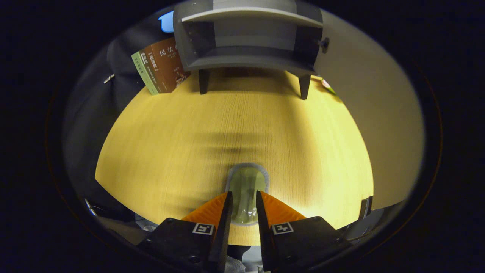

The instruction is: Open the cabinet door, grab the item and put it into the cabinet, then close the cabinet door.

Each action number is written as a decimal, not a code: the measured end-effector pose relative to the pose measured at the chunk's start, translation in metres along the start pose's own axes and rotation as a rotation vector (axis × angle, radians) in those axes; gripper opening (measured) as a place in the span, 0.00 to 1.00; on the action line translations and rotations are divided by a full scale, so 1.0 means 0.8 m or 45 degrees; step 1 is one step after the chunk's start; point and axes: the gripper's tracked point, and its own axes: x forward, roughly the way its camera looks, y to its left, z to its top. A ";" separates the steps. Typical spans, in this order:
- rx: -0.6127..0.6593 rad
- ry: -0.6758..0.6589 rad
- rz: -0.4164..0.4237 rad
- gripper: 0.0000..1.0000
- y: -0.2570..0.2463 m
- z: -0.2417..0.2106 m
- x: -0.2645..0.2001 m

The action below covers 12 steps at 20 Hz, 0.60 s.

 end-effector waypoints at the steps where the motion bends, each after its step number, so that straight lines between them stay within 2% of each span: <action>1: 0.001 0.025 -0.004 0.40 -0.001 -0.004 0.004; 7: 0.021 0.118 -0.007 0.41 -0.001 -0.014 0.011; 8: -0.011 0.140 -0.038 0.22 -0.007 -0.018 0.007; 12: -0.060 0.160 -0.024 0.21 -0.009 -0.021 0.009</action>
